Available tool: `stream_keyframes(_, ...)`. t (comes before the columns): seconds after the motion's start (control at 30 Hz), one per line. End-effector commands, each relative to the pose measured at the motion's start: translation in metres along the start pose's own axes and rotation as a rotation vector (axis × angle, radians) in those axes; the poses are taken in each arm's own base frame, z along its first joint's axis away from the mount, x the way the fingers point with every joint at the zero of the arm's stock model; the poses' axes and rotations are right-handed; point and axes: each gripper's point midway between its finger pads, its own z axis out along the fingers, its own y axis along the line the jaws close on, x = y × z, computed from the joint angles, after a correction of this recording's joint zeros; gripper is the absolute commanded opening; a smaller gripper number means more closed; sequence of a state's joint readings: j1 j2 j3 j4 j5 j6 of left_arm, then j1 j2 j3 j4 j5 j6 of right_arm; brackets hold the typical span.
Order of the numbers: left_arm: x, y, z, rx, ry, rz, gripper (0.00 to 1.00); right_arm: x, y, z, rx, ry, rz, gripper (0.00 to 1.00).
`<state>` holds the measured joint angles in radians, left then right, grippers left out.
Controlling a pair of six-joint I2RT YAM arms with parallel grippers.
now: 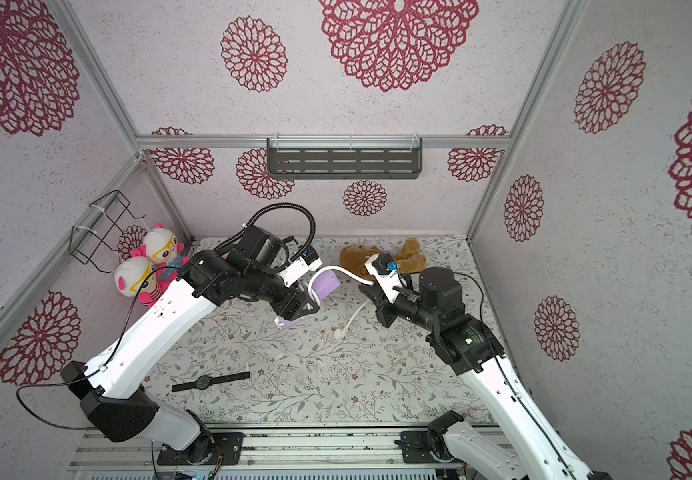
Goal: Unwrap the cord wrapped around the power strip
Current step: Unwrap the power cord from the power strip, then adjust the power strip.
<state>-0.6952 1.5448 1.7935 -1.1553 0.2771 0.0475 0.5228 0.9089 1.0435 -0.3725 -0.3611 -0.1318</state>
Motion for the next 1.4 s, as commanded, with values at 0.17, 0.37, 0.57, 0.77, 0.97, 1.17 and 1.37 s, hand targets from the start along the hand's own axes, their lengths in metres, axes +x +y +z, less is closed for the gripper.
stream_keyframes(0.17,-0.045,0.003,-0.023,-0.059,-0.199,0.078,0.0,0.058,-0.001,0.036,-0.009,-0.009,0.31,0.0)
stream_keyframes(0.37,-0.049,0.002,-0.019,-0.061,-0.208,0.117,0.0,0.04,-0.006,0.04,-0.002,0.067,0.343,0.53)
stream_keyframes(0.57,-0.044,0.034,-0.006,-0.226,-0.147,0.139,0.0,0.017,-0.008,0.004,0.044,0.057,0.343,0.93)
stream_keyframes(0.77,-0.048,0.056,-0.004,-0.361,-0.151,0.157,0.0,-0.012,-0.005,-0.029,0.054,0.013,0.421,0.97)
stream_keyframes(0.97,-0.051,0.05,0.0,-0.342,-0.183,0.207,0.0,-0.033,-0.032,-0.021,0.168,-0.038,0.687,0.94)
stream_keyframes(1.17,-0.043,0.029,0.01,-0.233,-0.169,0.252,0.0,-0.055,-0.025,0.012,0.007,-0.09,0.948,0.87)
stream_keyframes(1.37,-0.036,0.015,0.014,-0.192,-0.164,0.278,0.0,-0.049,-0.033,0.021,0.046,-0.059,1.013,0.87)
